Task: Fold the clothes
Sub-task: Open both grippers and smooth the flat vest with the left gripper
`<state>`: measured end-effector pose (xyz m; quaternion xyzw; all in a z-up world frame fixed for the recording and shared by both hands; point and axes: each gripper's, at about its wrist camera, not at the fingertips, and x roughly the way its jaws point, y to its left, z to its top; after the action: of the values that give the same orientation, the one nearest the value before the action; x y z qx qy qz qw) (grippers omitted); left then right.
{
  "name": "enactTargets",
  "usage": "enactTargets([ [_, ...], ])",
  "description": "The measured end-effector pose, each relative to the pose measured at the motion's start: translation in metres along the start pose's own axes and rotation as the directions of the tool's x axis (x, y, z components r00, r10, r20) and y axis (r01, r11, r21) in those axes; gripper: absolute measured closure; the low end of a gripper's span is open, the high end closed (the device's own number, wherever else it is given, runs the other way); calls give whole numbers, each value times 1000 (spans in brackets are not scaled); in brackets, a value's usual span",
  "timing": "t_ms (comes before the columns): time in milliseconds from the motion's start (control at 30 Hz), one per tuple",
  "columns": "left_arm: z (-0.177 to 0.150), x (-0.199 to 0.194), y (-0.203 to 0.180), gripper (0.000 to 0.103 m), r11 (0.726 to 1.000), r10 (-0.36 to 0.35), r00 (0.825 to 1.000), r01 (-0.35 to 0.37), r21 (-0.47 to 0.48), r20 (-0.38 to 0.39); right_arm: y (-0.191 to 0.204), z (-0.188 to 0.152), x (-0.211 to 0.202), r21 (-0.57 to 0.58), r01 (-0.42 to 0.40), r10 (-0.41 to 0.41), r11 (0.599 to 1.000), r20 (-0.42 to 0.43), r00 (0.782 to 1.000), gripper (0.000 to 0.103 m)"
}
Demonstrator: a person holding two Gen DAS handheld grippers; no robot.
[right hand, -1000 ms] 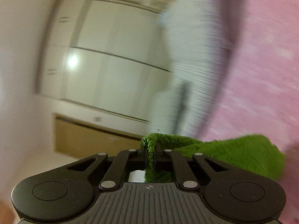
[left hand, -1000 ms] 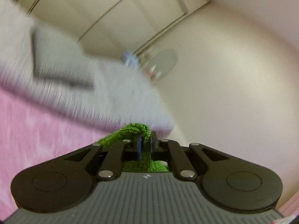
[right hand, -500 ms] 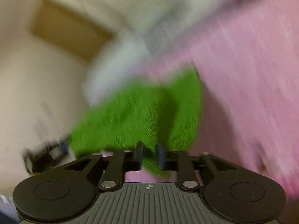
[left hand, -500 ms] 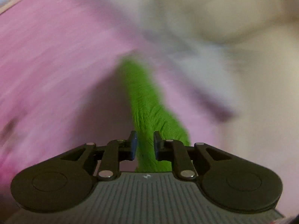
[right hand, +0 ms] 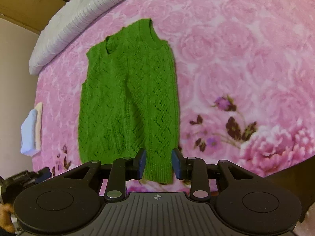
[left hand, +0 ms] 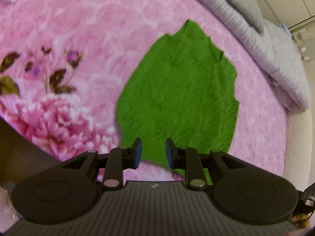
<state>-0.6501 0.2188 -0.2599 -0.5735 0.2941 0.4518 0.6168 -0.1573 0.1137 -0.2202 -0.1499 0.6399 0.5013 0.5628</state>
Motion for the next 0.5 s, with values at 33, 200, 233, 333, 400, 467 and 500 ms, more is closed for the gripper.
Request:
enactTargets([
  [33,-1,6,6,82,1000,-8,1000,8,-17,1,-4,-4,8,7,-1,1,1000,-6,1000,71],
  [200,-5,38,39,80,993,-49,999,49,-104,7,-22,-28,42,84,-22,27,996,-53,998,71],
  [233,-6,45,45,80,991,-57,998,57,-121,9,-27,-33,50,116,-30,37,993,-55,998,71],
  [333,-8,64,65,80,982,-80,997,82,-172,15,-46,-45,73,253,-65,76,965,-33,997,71],
  [400,-10,77,78,78,974,-96,995,98,-206,20,-59,-52,87,354,-102,109,930,-1,994,71],
  [467,-11,89,88,76,948,-150,988,152,-281,28,-69,-59,98,442,-152,146,884,47,988,71],
  [500,-11,95,93,74,931,-177,984,179,-318,34,-73,-62,103,470,-180,163,864,76,984,71],
])
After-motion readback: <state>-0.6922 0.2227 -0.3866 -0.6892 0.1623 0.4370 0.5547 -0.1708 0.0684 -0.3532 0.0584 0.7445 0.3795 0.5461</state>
